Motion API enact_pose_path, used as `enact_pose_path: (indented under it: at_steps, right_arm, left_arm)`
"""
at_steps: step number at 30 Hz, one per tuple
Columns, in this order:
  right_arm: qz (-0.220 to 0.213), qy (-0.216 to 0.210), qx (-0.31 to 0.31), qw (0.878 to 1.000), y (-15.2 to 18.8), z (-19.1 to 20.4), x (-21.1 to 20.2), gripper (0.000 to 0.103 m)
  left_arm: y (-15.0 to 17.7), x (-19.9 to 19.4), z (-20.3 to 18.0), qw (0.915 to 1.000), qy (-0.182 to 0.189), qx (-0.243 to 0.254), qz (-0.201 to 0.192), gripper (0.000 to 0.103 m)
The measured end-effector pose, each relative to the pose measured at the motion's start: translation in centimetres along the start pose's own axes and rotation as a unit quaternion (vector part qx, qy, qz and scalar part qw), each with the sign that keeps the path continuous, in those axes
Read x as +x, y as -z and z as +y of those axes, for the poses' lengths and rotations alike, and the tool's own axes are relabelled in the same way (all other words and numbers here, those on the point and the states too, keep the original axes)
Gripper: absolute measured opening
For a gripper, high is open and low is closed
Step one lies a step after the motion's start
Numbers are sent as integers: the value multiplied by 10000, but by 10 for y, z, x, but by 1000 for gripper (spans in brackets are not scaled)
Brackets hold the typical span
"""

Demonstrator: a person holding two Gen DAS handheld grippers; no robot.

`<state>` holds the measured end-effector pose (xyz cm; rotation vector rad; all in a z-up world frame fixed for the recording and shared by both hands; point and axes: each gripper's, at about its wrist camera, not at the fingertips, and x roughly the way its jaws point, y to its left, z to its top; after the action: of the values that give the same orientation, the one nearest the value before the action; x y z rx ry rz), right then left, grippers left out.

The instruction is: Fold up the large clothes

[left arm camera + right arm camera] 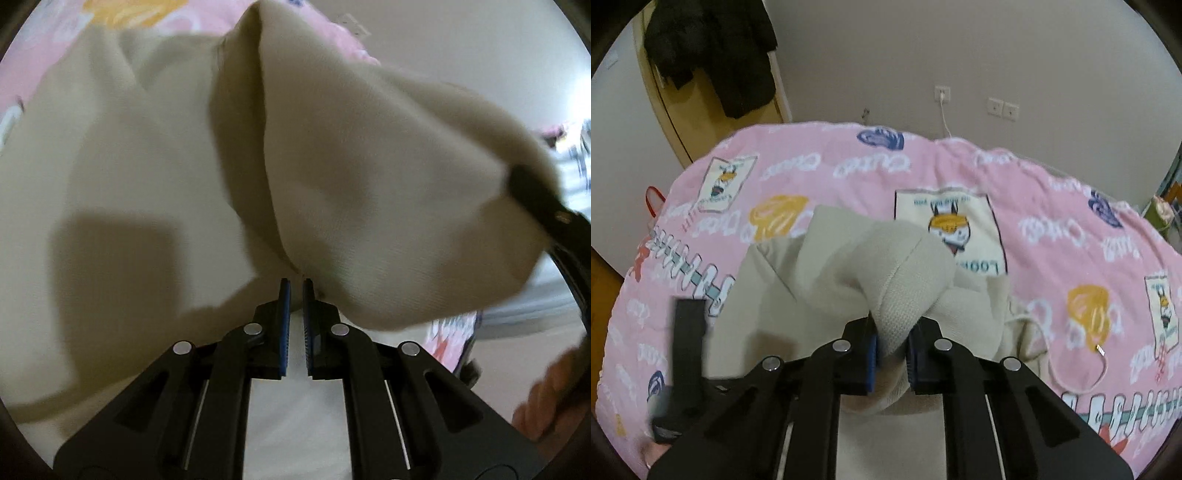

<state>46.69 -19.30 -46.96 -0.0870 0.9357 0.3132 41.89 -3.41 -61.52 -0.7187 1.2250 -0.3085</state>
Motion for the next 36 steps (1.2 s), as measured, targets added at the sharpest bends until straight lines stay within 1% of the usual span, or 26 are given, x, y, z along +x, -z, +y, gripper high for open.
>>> enact_pose_path:
  at_steps: [2,3,5,6,9,10,12,14,16,19,22,24,26,27,28,29,30,32,33,35,36]
  right_arm:
    - [-86,-97,-120,9998,2,2,-4,12]
    - [-167,-103,-252,9995,6,4,-8,12]
    - [-261,-215,-398,9986,20,7,-15,12]
    - [-291,-287,-408,9983,28,7,-19,12]
    - [-306,-336,-565,9974,60,12,-25,12]
    - [-261,-360,-589,9973,72,13,-25,12]
    - [-132,-541,-584,9967,100,16,-25,12]
    - [-40,-563,-706,9959,124,23,-24,12]
    - [61,-617,-737,9954,149,31,-24,12]
    - [192,-697,-826,9940,174,43,-22,12]
    - [333,-611,-889,9936,191,50,-15,13]
    - [439,-570,-864,9937,197,50,-11,17]
    - [426,-486,-757,9950,199,48,-16,33]
    - [373,-488,-610,9963,199,44,-22,56]
    - [240,-524,-341,9978,198,36,-33,72]
    - [162,-520,-174,9984,197,29,-40,73]
    - [94,-456,36,9989,195,20,-49,72]
    - [-100,-279,466,9985,188,-2,-64,73]
    - [-153,-255,699,9971,186,-13,-68,74]
    - [-196,-251,1253,9916,182,-38,-69,75]
    - [-183,-240,1553,9874,178,-51,-65,75]
  left_arm:
    - [-2,9,8,9983,232,-534,-38,6]
    - [-4,12,11,9969,313,-713,-67,6]
    - [-11,19,17,9941,355,-1010,-168,6]
    - [-14,22,19,9938,350,-1041,-185,6]
    - [-19,30,25,9945,379,-969,-109,6]
    - [-17,28,28,9946,457,-924,-76,6]
    - [-13,19,33,9962,458,-734,-44,6]
    - [-5,2,39,9976,507,-474,-26,6]
    - [3,-16,49,9977,555,-394,-65,6]
    - [15,-49,65,9986,386,-310,-182,6]
    - [25,-81,78,9984,245,-341,-376,6]
    - [26,-102,79,9977,223,-346,-546,6]
    - [23,-114,71,9975,168,-222,-643,6]
    - [22,-123,60,9973,166,-13,-711,6]
    - [20,-129,47,9971,45,254,-715,7]
    - [18,-131,33,9964,-53,494,-691,7]
    - [34,-136,27,9957,-93,630,-666,7]
    - [34,-135,6,9937,-195,891,-652,7]
    - [32,-137,7,9930,-248,977,-615,7]
    - [28,-122,-6,9909,-463,1211,-362,7]
    - [10,-106,-9,9906,-538,1236,-235,7]
